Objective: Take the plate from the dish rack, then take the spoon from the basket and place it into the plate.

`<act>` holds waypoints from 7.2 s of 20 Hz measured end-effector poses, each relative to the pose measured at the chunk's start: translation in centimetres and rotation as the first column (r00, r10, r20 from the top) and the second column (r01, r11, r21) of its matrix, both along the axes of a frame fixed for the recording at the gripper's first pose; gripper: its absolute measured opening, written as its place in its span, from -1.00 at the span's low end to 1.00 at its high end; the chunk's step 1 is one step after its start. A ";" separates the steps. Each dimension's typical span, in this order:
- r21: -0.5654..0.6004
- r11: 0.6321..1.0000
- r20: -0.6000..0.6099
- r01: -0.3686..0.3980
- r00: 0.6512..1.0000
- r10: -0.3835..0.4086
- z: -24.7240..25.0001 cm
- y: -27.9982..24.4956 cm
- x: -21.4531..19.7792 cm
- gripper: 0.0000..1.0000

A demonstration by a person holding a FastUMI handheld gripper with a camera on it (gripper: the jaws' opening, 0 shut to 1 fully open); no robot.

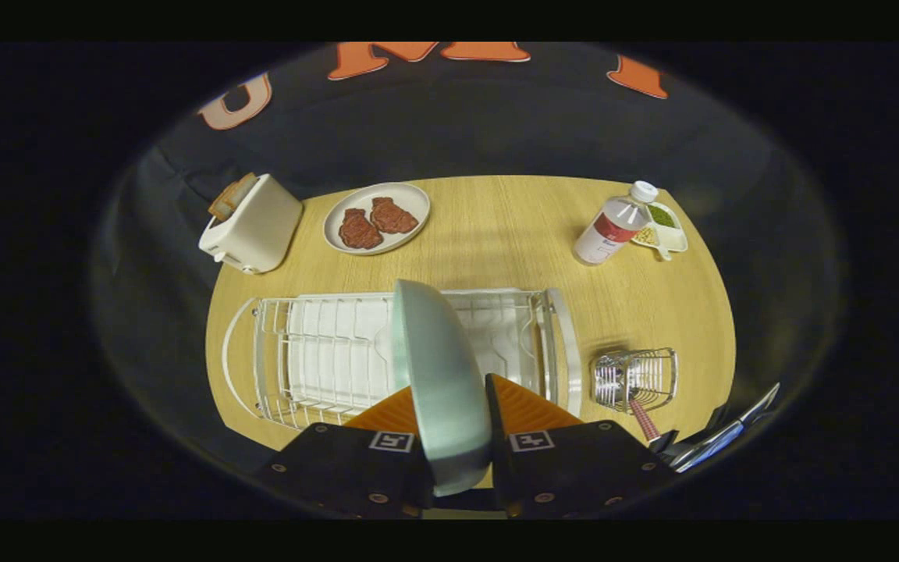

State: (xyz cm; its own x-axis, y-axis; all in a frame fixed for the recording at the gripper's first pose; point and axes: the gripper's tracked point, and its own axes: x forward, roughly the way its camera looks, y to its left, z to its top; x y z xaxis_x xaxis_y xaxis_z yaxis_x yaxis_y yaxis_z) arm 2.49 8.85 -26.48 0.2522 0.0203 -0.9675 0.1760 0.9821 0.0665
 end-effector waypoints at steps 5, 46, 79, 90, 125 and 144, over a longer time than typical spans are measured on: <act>0.050 0.999 0.055 0.022 0.998 -0.025 2.1 -1.4 -1.8 -0.43; 0.528 0.826 -0.081 0.198 0.980 -0.183 -12.1 -2.0 -24.3 -0.42; -0.081 0.986 0.678 0.148 0.733 -0.055 -5.4 -16.2 -11.1 -0.19; -0.025 0.980 0.685 0.198 0.717 -0.127 -1.4 -18.2 -10.1 -0.75; 0.083 0.961 0.749 -0.264 0.653 0.114 10.4 -3.9 -12.4 -0.75; 0.145 0.857 0.612 -0.494 0.725 0.314 0.9 8.2 -14.4 -0.75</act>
State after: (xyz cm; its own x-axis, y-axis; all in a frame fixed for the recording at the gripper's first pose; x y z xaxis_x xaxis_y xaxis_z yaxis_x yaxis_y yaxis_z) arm -11.93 17.03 -25.62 0.6364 0.4916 -0.5944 -0.3896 0.8699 0.3024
